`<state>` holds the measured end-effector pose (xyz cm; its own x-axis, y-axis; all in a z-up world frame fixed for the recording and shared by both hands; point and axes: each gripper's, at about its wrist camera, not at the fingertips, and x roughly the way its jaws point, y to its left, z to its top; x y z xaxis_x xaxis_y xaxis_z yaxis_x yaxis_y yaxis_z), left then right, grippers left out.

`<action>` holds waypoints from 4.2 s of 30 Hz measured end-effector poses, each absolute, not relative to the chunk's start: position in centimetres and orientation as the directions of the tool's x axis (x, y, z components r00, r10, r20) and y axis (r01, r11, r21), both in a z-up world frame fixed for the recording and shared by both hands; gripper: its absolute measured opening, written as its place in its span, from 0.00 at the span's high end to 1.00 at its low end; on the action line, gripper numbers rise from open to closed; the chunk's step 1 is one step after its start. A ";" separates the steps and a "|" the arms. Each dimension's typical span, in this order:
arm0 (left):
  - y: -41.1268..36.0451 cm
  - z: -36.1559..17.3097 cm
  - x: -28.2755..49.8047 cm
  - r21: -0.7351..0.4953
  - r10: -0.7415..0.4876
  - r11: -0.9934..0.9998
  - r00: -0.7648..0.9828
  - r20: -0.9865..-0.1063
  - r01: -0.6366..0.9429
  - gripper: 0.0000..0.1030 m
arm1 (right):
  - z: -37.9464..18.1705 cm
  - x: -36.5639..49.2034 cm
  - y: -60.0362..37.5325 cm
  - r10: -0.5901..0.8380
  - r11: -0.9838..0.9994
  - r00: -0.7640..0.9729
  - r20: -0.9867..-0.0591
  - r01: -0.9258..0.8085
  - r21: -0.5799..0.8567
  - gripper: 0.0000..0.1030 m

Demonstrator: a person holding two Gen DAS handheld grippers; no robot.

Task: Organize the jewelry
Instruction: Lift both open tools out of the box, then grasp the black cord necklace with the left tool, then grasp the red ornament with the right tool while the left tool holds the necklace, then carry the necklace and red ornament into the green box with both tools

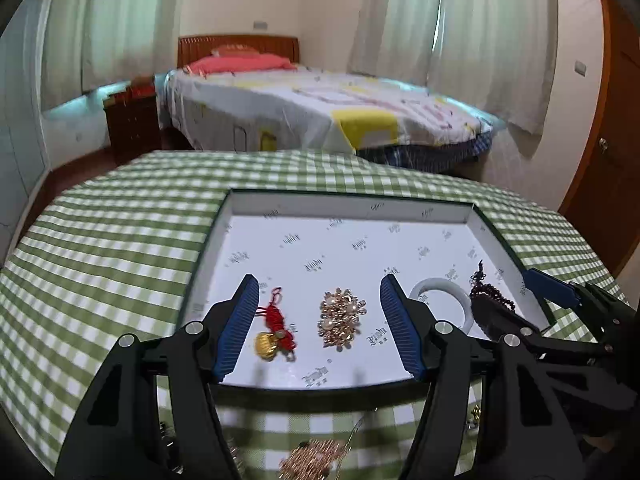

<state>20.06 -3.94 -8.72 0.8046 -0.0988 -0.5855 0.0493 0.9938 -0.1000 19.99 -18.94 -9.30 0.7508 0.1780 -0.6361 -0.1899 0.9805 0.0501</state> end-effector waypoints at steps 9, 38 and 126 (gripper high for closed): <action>-1.9 -7.4 14.9 -0.084 -0.057 0.996 0.846 -0.531 0.015 0.40 | -7.7 15.3 -19.7 0.153 0.986 0.815 -0.559 -0.161 0.034 0.28; 3.4 -13.2 8.9 -0.061 0.059 0.990 0.762 -0.645 -0.128 0.43 | -11.2 8.3 -20.8 0.125 0.989 0.815 -0.565 -0.149 0.004 0.28; 3.4 -11.8 9.5 -0.078 0.009 0.994 0.775 -0.632 -0.075 0.93 | -12.4 11.9 -19.9 0.203 0.977 0.730 -0.653 -0.197 0.083 0.89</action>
